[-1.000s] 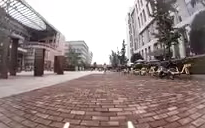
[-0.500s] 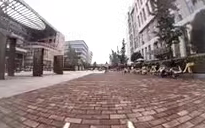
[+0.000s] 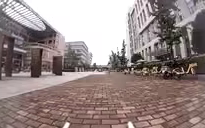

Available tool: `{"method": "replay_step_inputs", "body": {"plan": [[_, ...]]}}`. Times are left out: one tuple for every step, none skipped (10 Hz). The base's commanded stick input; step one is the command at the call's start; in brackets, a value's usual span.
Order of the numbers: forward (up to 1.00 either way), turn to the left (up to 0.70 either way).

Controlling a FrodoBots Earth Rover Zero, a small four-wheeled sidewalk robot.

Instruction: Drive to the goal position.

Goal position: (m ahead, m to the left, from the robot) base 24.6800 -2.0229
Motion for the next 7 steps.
{"method": "replay_step_inputs", "body": {"plan": [[0.45,0.00],[0.45,0.00],[0.45,0.00],[0.45,0.00],[0.45,0.00],[0.45,0.00],[0.45,0.00]]}}
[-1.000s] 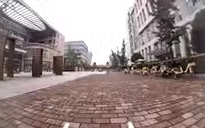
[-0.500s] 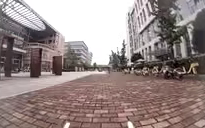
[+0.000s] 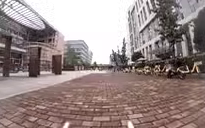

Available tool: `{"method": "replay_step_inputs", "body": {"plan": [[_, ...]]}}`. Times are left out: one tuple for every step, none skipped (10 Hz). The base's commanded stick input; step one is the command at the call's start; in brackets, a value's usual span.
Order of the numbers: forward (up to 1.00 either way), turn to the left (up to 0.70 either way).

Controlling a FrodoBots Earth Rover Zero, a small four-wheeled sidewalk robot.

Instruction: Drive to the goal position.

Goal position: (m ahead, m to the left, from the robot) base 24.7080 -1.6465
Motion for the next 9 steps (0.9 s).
{"method": "replay_step_inputs", "body": {"plan": [[0.45,0.00],[0.45,0.00],[0.45,0.00],[0.45,0.00],[0.45,0.00],[0.45,0.00],[0.45,0.00],[0.45,0.00],[0.45,0.00]]}}
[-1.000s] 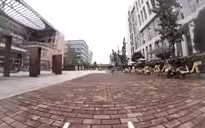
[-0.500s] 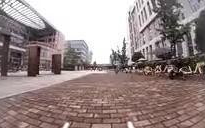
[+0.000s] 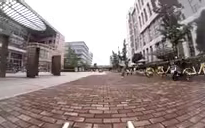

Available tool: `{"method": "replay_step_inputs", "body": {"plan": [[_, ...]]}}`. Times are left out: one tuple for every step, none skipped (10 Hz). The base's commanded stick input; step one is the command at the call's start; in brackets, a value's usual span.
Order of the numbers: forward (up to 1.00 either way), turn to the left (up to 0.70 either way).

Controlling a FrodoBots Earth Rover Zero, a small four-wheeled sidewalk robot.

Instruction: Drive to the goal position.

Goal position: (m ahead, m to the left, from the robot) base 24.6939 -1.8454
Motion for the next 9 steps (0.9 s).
{"method": "replay_step_inputs", "body": {"plan": [[0.45,0.00],[0.45,0.00],[0.45,0.00],[0.45,0.00],[0.45,0.00],[0.45,0.00],[0.45,0.00],[0.45,0.00],[0.45,0.00]]}}
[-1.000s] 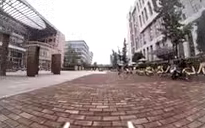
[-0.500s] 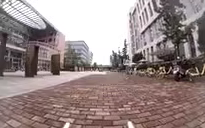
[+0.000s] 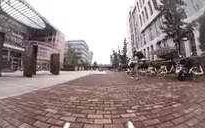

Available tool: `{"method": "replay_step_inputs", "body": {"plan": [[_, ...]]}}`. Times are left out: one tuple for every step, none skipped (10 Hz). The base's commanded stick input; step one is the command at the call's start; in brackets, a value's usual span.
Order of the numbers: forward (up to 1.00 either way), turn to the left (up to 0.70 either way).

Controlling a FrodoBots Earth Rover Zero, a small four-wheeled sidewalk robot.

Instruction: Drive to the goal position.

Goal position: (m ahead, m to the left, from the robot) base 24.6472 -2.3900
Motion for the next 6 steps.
{"method": "replay_step_inputs", "body": {"plan": [[0.45,0.00],[0.45,0.00],[0.45,0.00],[0.45,0.00],[0.45,0.00],[0.45,0.00]]}}
